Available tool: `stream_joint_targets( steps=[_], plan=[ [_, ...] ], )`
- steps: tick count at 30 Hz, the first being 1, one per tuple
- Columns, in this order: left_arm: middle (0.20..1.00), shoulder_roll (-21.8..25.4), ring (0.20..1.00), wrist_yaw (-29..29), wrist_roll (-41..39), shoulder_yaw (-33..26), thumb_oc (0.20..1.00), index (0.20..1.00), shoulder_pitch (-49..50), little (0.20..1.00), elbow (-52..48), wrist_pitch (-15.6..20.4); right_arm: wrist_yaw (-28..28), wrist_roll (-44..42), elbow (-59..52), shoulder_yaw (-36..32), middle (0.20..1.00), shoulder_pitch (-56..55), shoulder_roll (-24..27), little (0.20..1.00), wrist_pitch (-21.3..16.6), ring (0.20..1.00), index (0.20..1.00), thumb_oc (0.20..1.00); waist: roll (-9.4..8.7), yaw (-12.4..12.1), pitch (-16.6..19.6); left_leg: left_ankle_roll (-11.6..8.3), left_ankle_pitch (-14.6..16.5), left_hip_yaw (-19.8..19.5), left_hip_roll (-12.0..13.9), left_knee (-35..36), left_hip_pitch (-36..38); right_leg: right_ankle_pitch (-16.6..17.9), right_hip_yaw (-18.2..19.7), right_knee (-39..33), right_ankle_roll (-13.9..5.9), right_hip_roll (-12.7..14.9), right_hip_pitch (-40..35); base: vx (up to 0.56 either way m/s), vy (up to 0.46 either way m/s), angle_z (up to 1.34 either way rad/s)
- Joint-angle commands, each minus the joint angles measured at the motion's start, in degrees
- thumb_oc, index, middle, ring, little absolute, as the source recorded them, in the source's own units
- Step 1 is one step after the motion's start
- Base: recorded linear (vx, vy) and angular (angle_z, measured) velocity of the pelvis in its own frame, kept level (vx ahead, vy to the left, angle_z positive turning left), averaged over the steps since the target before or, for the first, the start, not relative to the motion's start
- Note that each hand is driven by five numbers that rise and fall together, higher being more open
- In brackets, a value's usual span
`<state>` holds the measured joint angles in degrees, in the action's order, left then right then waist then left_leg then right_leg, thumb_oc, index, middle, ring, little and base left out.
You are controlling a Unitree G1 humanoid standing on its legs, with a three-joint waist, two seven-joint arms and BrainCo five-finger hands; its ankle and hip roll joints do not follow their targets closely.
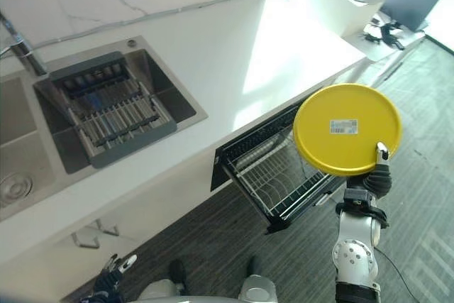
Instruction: Place the dishes in the dishwasher.
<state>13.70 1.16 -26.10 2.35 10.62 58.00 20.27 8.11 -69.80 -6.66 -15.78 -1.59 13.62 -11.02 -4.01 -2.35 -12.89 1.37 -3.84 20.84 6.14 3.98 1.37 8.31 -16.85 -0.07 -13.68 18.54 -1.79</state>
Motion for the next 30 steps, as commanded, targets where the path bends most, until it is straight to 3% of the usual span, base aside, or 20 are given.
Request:
stream_joint_targets(
  steps=[1,2,6,9,11,12,14,15,17,19,21,22,24,27,30],
  plan=[
    [1.0,1.9,1.0,-0.6,-0.2,-1.1,1.0,1.0,1.2,1.0,-1.9,1.7,-0.2,3.7,-7.5,-1.3,0.2,5.5,0.5,0.2,-5.5,0.2,0.2,0.2,-0.75,-1.0,2.1,-1.64,9.8,-8.8,-3.2,0.9,4.5,4.8,-2.3,-0.4,-0.71,2.8,2.0,0.01,-0.383,-0.33],
    [1.0,2.0,1.0,-0.8,-0.1,-1.3,1.0,1.0,1.5,1.0,-2.2,1.6,-0.2,4.3,-8.0,-1.1,0.2,5.5,0.3,0.2,-5.6,0.2,0.2,0.2,-0.71,-1.1,2.0,-1.79,9.8,-8.7,-2.9,0.9,4.8,5.3,-2.4,0.1,-0.91,3.2,2.5,-0.01,-0.474,-0.25],
    [1.0,2.8,1.0,-2.2,1.2,-2.5,1.0,1.0,1.7,1.0,-2.1,1.1,0.6,8.8,-9.3,-0.2,0.2,5.0,0.6,0.2,-10.1,0.2,0.2,0.2,-0.49,-1.4,2.8,-3.16,9.4,-8.9,-0.4,0.7,4.6,0.2,-3.1,-1.4,-0.09,0.1,0.2,-0.03,-0.413,0.04],
    [1.0,2.3,1.0,-1.9,1.6,-3.0,1.0,1.0,1.8,1.0,-1.3,0.6,-0.4,8.5,-10.4,1.3,0.2,5.2,1.3,0.2,-11.2,0.2,0.2,0.2,0.33,-1.2,3.7,-4.68,8.1,-8.0,1.5,0.8,4.8,-3.0,-3.5,-2.5,0.54,-2.3,-1.3,-0.02,-0.295,-0.11],
    [1.0,1.8,1.0,-1.7,1.3,-3.0,1.0,1.0,2.0,1.0,-1.0,0.4,-1.1,7.6,-11.0,2.1,0.2,5.3,1.6,0.2,-10.1,0.2,0.2,0.2,0.92,-1.0,4.1,-5.62,7.3,-7.5,2.9,1.0,4.9,-4.6,-3.5,-2.7,1.15,-3.6,-1.6,-0.02,-0.279,-0.2],
    [1.0,0.7,1.0,-1.4,0.3,-3.2,1.0,1.0,2.3,1.0,-0.8,0.2,-2.0,7.9,-11.3,3.5,0.2,5.1,2.1,0.2,-8.3,0.2,0.2,0.2,1.54,-0.7,4.3,-6.99,6.0,-6.7,4.6,1.0,4.8,-6.1,-3.7,-2.8,2.7,-5.2,-2.0,-0.03,-0.339,-0.09],
    [1.0,-0.2,1.0,-1.3,-1.2,-3.6,1.0,1.0,2.6,1.0,-0.9,0.4,-2.9,9.1,-11.5,4.7,0.2,4.9,2.4,0.2,-6.4,0.2,0.2,0.2,1.99,-0.5,4.5,-7.81,5.2,-6.5,5.7,0.8,4.7,-7.0,-3.9,-2.9,3.83,-6.4,-2.2,-0.04,-0.337,-0.08],
    [1.0,-1.7,1.0,-1.0,-1.9,-3.9,1.0,1.0,3.0,1.0,-0.6,1.7,-4.8,9.2,-11.0,5.7,0.2,4.7,2.9,0.2,-4.2,0.2,0.2,0.2,2.33,-0.6,4.4,-8.64,4.2,-6.8,6.5,-0.3,4.2,-7.6,-3.9,-3.0,5.38,-8.0,-2.5,-0.03,-0.292,-0.01],
    [1.0,-2.4,1.0,-0.8,-2.2,-3.8,1.0,1.0,3.2,1.0,-0.7,2.5,-5.8,9.2,-10.5,6.0,0.2,4.7,3.3,0.2,-3.8,0.2,0.2,0.2,2.39,-0.9,4.1,-8.89,4.4,-7.9,6.3,-2.8,2.9,-7.8,-3.9,-3.1,6.19,-8.5,-2.6,-0.04,-0.23,0.17],
    [1.0,-3.3,1.0,-0.4,-2.4,-3.8,1.0,1.0,3.7,1.0,-1.1,3.0,-7.4,9.2,-10.2,6.8,0.2,4.4,3.1,0.2,-2.8,0.2,0.2,0.2,2.65,-1.5,3.1,-8.46,5.7,-9.1,3.5,-7.7,-0.6,-8.0,-4.6,-3.0,7.22,-8.6,-2.9,-0.05,-0.142,0.09],
    [1.0,-3.1,1.0,-0.1,-1.8,-3.6,1.0,1.0,4.0,1.0,-1.6,3.0,-7.2,10.9,-10.5,8.2,0.2,4.3,2.8,0.2,-3.3,0.2,0.2,0.2,3.63,-2.1,3.1,-8.02,4.3,-9.3,1.4,-4.9,-1.3,-8.4,-4.7,-3.0,7.03,-9.1,-2.9,0.02,0.008,0.37],
    [1.0,-2.9,1.0,-0.3,-0.9,-3.6,1.0,1.0,3.8,1.0,-1.6,3.0,-7.5,13.0,-10.7,9.6,0.2,4.0,2.3,0.2,-3.9,0.2,0.2,0.2,4.62,-2.9,3.1,-8.4,1.1,-8.4,0.9,-1.3,-2.8,-8.9,-5.2,-3.2,6.8,-9.6,-3.8,0.06,0.035,0.31],
    [1.0,-2.4,1.0,0.0,-0.5,-3.2,1.0,1.0,2.9,1.0,-0.8,3.0,-7.3,13.4,-10.8,10.4,0.2,4.0,2.3,0.2,-4.0,0.2,0.2,0.2,4.89,-3.4,2.9,-8.66,-0.7,-6.3,0.8,-0.4,-5.2,-9.7,-6.5,-3.7,6.87,-10.1,-5.2,0.06,0.073,0.43],
    [1.0,-2.3,1.0,-2.6,2.3,-2.3,1.0,1.0,2.4,1.0,1.2,3.4,-7.5,14.9,-9.1,12.0,0.2,4.1,2.2,0.2,-3.7,0.2,0.2,0.2,4.41,-3.8,3.5,-6.75,0.8,-8.6,-1.6,-0.1,-4.4,-11.1,-5.6,-4.1,6.82,-10.4,-6.9,0.13,0.238,0.47],
    [1.0,-1.7,1.0,-5.6,1.3,-2.8,1.0,1.0,1.2,1.0,2.3,3.0,-7.8,15.6,-9.0,12.2,0.2,3.5,1.6,0.2,-4.3,0.2,0.2,0.2,3.31,-3.6,4.6,-5.37,2.0,-8.4,-1.9,0.6,-2.4,-11.1,-5.8,-2.5,5.6,-9.3,-7.0,0.16,0.271,-0.48]
  ],
)
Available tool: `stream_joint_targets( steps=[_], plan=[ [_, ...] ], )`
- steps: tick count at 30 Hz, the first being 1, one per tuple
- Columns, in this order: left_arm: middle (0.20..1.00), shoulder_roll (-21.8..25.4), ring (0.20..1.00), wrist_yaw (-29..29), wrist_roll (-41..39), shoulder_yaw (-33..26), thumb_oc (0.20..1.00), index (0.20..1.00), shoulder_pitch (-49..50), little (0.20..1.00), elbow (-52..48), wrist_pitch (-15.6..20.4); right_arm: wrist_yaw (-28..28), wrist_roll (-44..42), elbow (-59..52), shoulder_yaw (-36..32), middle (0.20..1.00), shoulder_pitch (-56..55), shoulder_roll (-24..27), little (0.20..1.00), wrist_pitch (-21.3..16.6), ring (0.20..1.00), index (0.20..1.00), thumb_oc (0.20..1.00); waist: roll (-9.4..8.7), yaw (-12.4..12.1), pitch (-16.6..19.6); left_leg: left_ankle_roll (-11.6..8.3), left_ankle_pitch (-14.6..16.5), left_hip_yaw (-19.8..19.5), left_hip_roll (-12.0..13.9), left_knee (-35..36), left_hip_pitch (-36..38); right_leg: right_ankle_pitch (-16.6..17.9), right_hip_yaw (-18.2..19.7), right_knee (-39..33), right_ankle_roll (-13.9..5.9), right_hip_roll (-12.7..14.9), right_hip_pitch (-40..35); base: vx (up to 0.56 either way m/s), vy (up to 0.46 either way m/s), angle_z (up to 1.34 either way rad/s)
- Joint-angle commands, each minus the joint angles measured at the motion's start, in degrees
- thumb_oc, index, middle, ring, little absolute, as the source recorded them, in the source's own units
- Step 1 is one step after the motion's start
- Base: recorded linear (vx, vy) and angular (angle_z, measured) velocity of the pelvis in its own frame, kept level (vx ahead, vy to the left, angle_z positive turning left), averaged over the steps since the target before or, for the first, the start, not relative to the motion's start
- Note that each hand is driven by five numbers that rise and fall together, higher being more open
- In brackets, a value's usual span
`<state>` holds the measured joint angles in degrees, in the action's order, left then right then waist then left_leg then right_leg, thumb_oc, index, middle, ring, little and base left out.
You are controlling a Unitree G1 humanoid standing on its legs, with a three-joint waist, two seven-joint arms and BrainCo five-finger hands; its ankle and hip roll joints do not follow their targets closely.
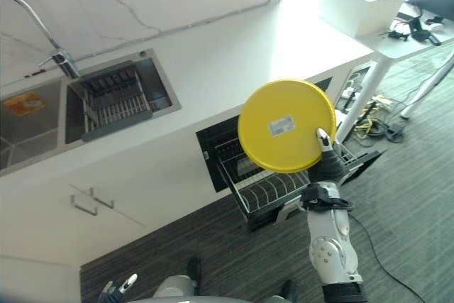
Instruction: Place the dishes in the dishwasher.
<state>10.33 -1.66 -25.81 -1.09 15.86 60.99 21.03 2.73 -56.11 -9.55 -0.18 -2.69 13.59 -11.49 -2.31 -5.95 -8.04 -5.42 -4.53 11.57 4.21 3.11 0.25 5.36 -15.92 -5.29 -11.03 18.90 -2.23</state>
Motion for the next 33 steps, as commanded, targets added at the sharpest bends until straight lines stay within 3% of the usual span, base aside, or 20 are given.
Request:
stream_joint_targets(
  steps=[1,4,6,8,9,10,11,12,13,15,19,22,24,28,32,33],
  plan=[
    [1.0,1.8,1.0,-3.0,1.2,0.6,1.0,1.0,-4.5,1.0,-0.3,2.6,-2.4,2.1,-5.9,-3.6,0.2,4.6,1.5,0.2,-4.3,0.2,0.2,0.2,1.26,-0.1,-0.2,1.67,2.9,0.8,-0.1,1.6,-0.9,-8.3,-6.7,3.3,2.7,-9.4,-6.6,0.18,0.238,-0.07],
    [1.0,2.9,1.0,-4.5,4.6,1.3,1.0,1.0,-6.3,1.0,0.5,2.5,-0.8,2.1,-5.8,-4.6,0.2,5.7,1.5,0.2,-5.2,0.2,0.2,0.2,-0.06,-0.6,-0.5,2.63,3.7,0.2,-0.4,1.9,0.2,-9.0,-7.1,7.2,1.84,-8.5,-5.6,0.14,0.172,-0.07],
    [1.0,3.7,1.0,-6.4,7.1,2.2,1.0,1.0,-6.5,1.0,0.4,2.9,0.7,2.5,-6.2,-4.6,0.2,6.0,1.1,0.2,-5.7,0.2,0.2,0.2,-0.86,-0.8,-0.9,4.2,4.1,-0.3,-0.9,1.6,-0.2,-10.9,-5.5,14.7,1.76,-9.7,-4.1,0.12,0.116,-0.15],
    [1.0,4.3,1.0,-7.4,9.3,2.6,1.0,1.0,-6.4,1.0,-1.3,2.6,1.5,4.2,-7.2,-4.2,0.2,5.6,1.0,0.2,-6.9,0.2,0.2,0.2,-1.1,0.2,-1.6,5.07,4.4,-2.0,-1.5,1.7,-0.7,-8.0,-1.6,20.0,1.3,-10.1,0.6,0.06,0.024,-0.3],
    [1.0,4.8,1.0,-8.1,10.0,3.6,1.0,1.0,-6.8,1.0,-2.6,2.1,2.6,5.6,-7.2,-4.0,0.2,5.4,0.9,0.2,-8.5,0.2,0.2,0.2,-1.2,0.8,-2.0,5.04,4.5,-2.6,-1.4,1.7,-0.9,-7.2,-0.1,18.6,1.39,-9.3,2.0,0.01,-0.163,-0.15],
    [1.0,5.3,1.0,-8.8,9.7,4.5,1.0,1.0,-7.4,1.0,-3.5,1.9,6.4,9.3,-6.9,-3.9,0.2,5.0,0.8,0.2,-12.5,0.2,0.2,0.2,-1.27,1.2,-2.5,4.62,4.7,-2.8,-1.1,1.7,-1.1,-5.3,0.3,14.5,1.34,-7.0,2.4,0.01,-0.21,0.0],
    [1.0,5.4,1.0,-9.3,9.4,4.6,1.0,1.0,-7.7,1.0,-4.0,1.5,5.8,9.6,-6.7,-3.7,0.2,5.0,0.6,0.2,-13.1,0.2,0.2,0.2,-1.33,1.5,-2.8,4.44,4.9,-2.7,-1.0,1.7,-1.0,-3.5,0.5,12.6,1.0,-5.8,2.5,0.03,-0.291,0.27],
    [1.0,5.9,1.0,-9.5,8.2,4.5,1.0,1.0,-8.0,1.0,-5.2,0.6,3.5,8.4,-6.8,-3.7,0.2,4.9,0.4,0.2,-13.5,0.2,0.2,0.2,-1.31,2.2,-3.3,3.87,5.7,-2.5,-0.5,1.9,-0.4,0.7,0.7,9.2,-0.34,-3.0,3.9,0.05,-0.259,0.14],
    [1.0,6.2,1.0,-9.6,7.6,4.4,1.0,1.0,-8.0,1.0,-5.9,-0.3,3.2,8.9,-6.9,-3.7,0.2,4.9,0.3,0.2,-13.7,0.2,0.2,0.2,-1.12,2.6,-3.5,3.59,6.1,-2.5,-0.1,1.9,0.0,1.7,1.0,7.9,-0.74,-2.3,4.4,0.08,-0.35,0.07],
    [1.0,7.5,1.0,-9.1,8.2,4.4,1.0,1.0,-8.1,1.0,-7.1,-1.7,4.3,10.5,-7.4,-3.9,0.2,4.9,1.2,0.2,-14.9,0.2,0.2,0.2,-0.96,3.5,-3.5,3.23,6.9,-3.1,1.1,1.9,0.6,2.1,2.7,6.5,-1.84,-1.8,5.9,0.07,-0.391,0.0],
    [1.0,6.7,1.0,-8.9,7.4,2.8,1.0,1.0,-7.5,1.0,-5.3,-1.7,4.1,15.1,-4.8,-5.2,0.2,5.8,3.7,0.2,-14.0,0.2,0.2,0.2,-1.41,2.1,-2.0,1.09,6.4,-0.9,4.0,1.9,0.9,1.0,-2.6,2.9,-1.81,-2.2,2.7,0.02,-0.314,0.45],
    [1.0,4.7,1.0,-6.7,8.9,1.5,1.0,1.0,-5.6,1.0,-3.6,-1.5,6.8,22.8,-5.0,-5.1,0.2,5.3,6.3,0.2,-12.4,0.2,0.2,0.2,-0.94,2.0,-1.0,-0.37,5.5,1.0,6.3,1.9,1.8,-1.1,-4.3,2.0,-1.72,-3.4,0.9,0.04,-0.15,-0.14],
    [1.0,3.0,1.0,-5.7,11.3,2.0,1.0,1.0,-4.2,1.0,-2.4,-0.7,10.4,32.4,-4.9,-5.1,0.2,4.3,8.5,0.2,-13.5,0.2,0.2,0.2,-0.5,2.3,-0.4,-1.49,4.8,2.1,7.7,1.9,2.0,-2.4,-5.1,1.6,-1.04,-4.1,-0.1,-0.01,-0.089,0.09],
    [1.0,1.7,1.0,-5.6,11.5,2.5,1.0,1.0,-4.0,1.0,-0.8,1.2,15.1,48.9,-4.0,-4.0,0.2,4.1,12.6,0.2,-15.8,0.2,0.2,0.2,-0.03,2.3,0.0,-2.11,4.9,1.6,8.2,1.9,2.3,-3.3,-5.7,1.6,-0.64,-4.6,-0.9,-0.02,-0.03,0.1],
    [1.0,2.8,1.0,-5.4,12.1,2.4,1.0,1.0,-5.1,1.0,-0.3,1.7,21.1,63.2,-1.1,-2.2,0.2,5.5,18.8,0.2,-15.5,0.2,0.2,0.2,0.03,1.4,0.6,-2.52,5.3,0.5,8.1,1.9,2.6,-3.7,-6.5,1.5,-0.82,-4.4,-1.9,0.01,-0.003,0.09],
    [1.0,3.6,1.0,-5.1,12.6,2.3,1.0,1.0,-5.5,1.0,0.3,2.1,23.6,70.6,0.1,-1.5,0.2,6.0,21.3,0.2,-16.4,0.2,0.2,0.2,0.06,1.0,0.9,-2.59,5.5,0.1,8.0,1.9,2.7,-3.9,-6.9,1.9,-0.99,-4.2,-2.1,0.03,0.006,0.11]
  ],
)
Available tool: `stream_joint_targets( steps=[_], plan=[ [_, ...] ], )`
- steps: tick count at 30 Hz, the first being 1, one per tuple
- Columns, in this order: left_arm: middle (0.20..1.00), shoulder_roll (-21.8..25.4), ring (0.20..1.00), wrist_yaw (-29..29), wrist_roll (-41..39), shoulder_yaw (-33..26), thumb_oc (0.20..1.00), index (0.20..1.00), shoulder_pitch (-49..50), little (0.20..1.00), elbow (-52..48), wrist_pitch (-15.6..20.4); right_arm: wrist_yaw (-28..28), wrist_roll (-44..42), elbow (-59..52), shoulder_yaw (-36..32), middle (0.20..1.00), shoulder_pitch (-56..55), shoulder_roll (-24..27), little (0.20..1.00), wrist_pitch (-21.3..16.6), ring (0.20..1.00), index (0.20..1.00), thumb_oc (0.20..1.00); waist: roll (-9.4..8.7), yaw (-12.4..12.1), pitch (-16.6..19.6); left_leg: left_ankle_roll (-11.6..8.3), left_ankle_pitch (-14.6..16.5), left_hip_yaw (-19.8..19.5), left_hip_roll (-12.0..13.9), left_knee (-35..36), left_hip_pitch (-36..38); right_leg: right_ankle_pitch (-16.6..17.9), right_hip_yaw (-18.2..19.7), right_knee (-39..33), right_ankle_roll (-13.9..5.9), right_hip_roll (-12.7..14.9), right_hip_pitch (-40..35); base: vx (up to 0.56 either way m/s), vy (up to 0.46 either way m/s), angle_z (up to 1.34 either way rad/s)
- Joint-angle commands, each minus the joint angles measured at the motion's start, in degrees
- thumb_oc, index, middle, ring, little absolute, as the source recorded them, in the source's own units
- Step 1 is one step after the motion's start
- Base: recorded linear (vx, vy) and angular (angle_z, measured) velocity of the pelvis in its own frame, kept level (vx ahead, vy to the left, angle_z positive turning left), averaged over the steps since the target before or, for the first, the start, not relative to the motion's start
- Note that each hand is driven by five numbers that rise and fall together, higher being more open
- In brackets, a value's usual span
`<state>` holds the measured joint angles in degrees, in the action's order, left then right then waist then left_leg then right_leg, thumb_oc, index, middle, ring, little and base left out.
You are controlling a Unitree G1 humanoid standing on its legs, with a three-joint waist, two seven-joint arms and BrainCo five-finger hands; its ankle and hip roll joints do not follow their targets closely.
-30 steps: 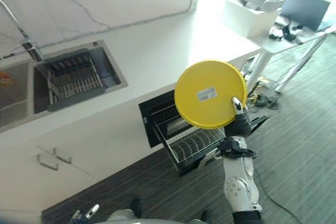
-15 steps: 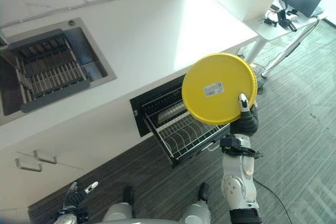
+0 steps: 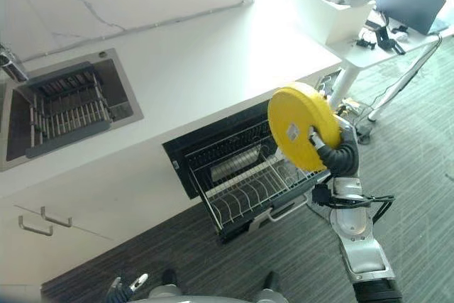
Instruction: Place the dishes in the dishwasher.
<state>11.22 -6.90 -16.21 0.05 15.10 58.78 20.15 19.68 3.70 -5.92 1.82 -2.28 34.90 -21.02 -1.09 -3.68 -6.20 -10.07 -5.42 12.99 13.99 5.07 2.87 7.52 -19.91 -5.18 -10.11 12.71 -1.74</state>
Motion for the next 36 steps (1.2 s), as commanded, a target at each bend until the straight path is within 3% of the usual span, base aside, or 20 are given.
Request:
stream_joint_targets(
  steps=[1,7,10,21,27,36],
  plan=[
    [1.0,3.6,1.0,0.6,3.2,0.9,1.0,1.0,-5.3,1.0,3.4,3.0,8.2,16.6,-3.0,-2.5,0.2,6.1,2.4,0.2,-6.7,0.2,0.2,0.2,-1.23,-1.7,-0.7,2.02,6.4,-1.6,-1.9,-0.1,0.1,-6.0,-3.4,2.0,-2.21,2.4,-2.6,0.03,0.009,0.11],
    [1.0,6.5,1.0,1.8,4.7,0.3,1.0,1.0,-6.2,1.0,5.4,2.9,11.7,35.2,2.9,4.2,0.2,8.4,11.6,0.2,-4.6,0.2,0.2,0.2,-2.02,-3.5,-0.1,2.27,7.2,-3.1,-2.8,-0.1,0.1,-5.9,-4.5,2.9,-3.31,3.3,-2.5,0.02,-0.003,0.22],
    [1.0,8.0,1.0,2.9,3.0,0.5,1.0,1.0,-6.2,1.0,5.7,2.5,10.9,39.3,5.6,8.9,0.2,9.7,16.0,0.2,-3.2,0.2,0.2,0.2,-2.72,-4.3,-0.2,2.48,7.5,-3.7,-3.0,-0.1,0.0,-5.6,-4.8,3.0,-3.74,3.3,-2.4,0.0,-0.026,0.12],
    [1.0,8.8,1.0,3.9,2.6,1.1,1.0,1.0,-6.4,1.0,3.1,1.4,10.4,42.5,16.8,18.3,0.2,9.6,13.9,0.2,-6.6,0.2,0.2,0.2,-4.08,-6.4,-0.2,2.84,7.9,-5.2,-3.6,-0.1,-0.1,-5.4,-6.4,3.0,-3.96,3.3,-3.4,0.0,-0.014,0.11],
    [1.0,9.6,1.0,4.0,1.9,1.8,1.0,1.0,-6.1,1.0,2.7,0.8,12.3,44.5,24.1,21.9,0.2,12.3,12.4,0.2,-4.7,0.2,0.2,0.2,-3.93,-7.9,-0.7,2.99,7.8,-6.2,-4.0,-0.1,0.0,-5.4,-7.3,3.3,-3.98,3.6,-3.9,0.01,0.007,0.13],
    [1.0,10.3,1.0,4.1,2.4,4.0,1.0,1.0,-5.3,1.0,0.0,-1.0,10.6,43.6,36.3,25.9,0.2,19.6,9.2,0.2,-0.6,0.2,0.2,0.2,-3.54,-11.8,-1.6,2.8,7.4,-8.2,-4.5,-0.1,0.0,-5.2,-9.5,3.1,-3.98,3.7,-5.7,0.03,-0.006,0.16]
  ],
)
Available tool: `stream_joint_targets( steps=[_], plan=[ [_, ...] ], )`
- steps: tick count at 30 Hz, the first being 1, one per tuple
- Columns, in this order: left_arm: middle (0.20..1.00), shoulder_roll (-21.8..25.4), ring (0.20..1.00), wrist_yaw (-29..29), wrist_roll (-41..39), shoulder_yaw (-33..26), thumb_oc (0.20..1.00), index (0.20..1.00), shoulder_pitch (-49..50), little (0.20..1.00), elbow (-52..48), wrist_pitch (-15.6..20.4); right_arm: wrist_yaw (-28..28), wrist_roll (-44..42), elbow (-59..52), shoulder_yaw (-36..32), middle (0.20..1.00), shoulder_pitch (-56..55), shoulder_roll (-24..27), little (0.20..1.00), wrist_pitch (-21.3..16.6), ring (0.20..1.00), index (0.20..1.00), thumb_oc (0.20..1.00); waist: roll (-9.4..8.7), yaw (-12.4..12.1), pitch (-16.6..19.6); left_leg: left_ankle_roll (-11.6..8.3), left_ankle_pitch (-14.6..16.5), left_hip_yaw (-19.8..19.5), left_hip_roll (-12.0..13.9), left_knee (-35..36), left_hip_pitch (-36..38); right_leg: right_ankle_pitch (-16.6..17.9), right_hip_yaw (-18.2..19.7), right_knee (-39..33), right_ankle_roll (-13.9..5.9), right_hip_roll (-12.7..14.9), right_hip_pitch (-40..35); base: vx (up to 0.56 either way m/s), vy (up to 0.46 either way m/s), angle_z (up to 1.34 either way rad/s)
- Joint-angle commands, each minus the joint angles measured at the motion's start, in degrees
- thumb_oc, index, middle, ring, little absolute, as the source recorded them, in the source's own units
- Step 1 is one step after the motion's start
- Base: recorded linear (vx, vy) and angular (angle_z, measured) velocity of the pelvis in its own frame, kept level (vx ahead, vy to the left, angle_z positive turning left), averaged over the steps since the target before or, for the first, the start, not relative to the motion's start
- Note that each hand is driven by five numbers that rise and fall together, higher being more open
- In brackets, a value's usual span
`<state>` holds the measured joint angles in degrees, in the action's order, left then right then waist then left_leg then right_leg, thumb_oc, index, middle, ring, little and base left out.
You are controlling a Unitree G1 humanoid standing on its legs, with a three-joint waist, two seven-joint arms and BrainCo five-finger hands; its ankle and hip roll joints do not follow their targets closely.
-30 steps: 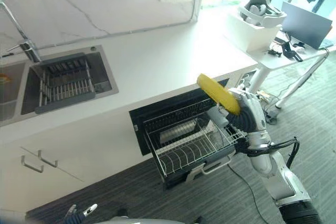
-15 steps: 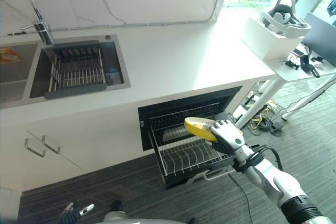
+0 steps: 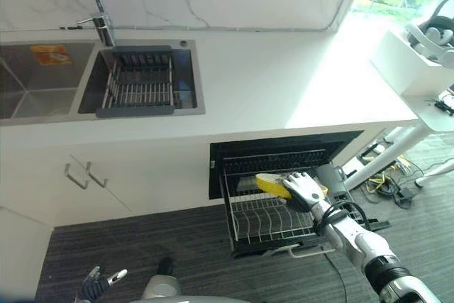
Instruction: Place the dishes in the dishwasher.
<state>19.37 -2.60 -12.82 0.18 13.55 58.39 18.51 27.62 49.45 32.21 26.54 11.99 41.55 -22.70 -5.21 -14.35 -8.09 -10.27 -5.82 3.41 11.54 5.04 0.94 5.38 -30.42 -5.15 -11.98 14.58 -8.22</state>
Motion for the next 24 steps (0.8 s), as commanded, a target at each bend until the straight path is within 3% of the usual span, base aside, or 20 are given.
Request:
stream_joint_targets(
  steps=[1,9,24],
  plan=[
    [1.0,2.3,1.0,0.1,-1.4,3.9,1.0,1.0,-3.6,1.0,0.0,0.5,2.2,-2.1,-0.9,1.5,0.2,6.1,2.3,0.2,1.6,0.2,0.2,0.2,0.69,-1.5,0.2,2.96,7.7,1.1,-2.1,0.0,1.9,-3.0,0.7,3.1,-2.11,1.9,0.5,0.04,0.002,0.13],
    [1.0,3.9,1.0,0.7,-3.0,4.5,1.0,1.0,-3.8,1.0,-3.3,-0.9,0.7,-3.1,8.1,3.0,0.2,12.0,1.3,0.2,4.9,0.2,0.2,0.2,2.06,-3.8,-0.8,3.01,6.3,-0.8,-2.9,0.0,0.5,-2.8,-0.8,3.7,-2.12,2.7,0.4,0.02,-0.015,0.16],
    [1.0,2.8,1.0,0.8,-4.4,5.8,1.0,1.0,-3.0,1.0,-3.8,1.6,1.7,-4.6,19.3,4.7,0.2,14.4,-1.7,0.2,6.3,0.2,0.2,0.2,5.62,-5.9,-2.5,3.33,5.0,-2.7,-4.4,0.0,-1.5,-3.1,-1.8,4.4,-1.75,3.9,0.8,0.0,-0.01,0.09]
  ],
)
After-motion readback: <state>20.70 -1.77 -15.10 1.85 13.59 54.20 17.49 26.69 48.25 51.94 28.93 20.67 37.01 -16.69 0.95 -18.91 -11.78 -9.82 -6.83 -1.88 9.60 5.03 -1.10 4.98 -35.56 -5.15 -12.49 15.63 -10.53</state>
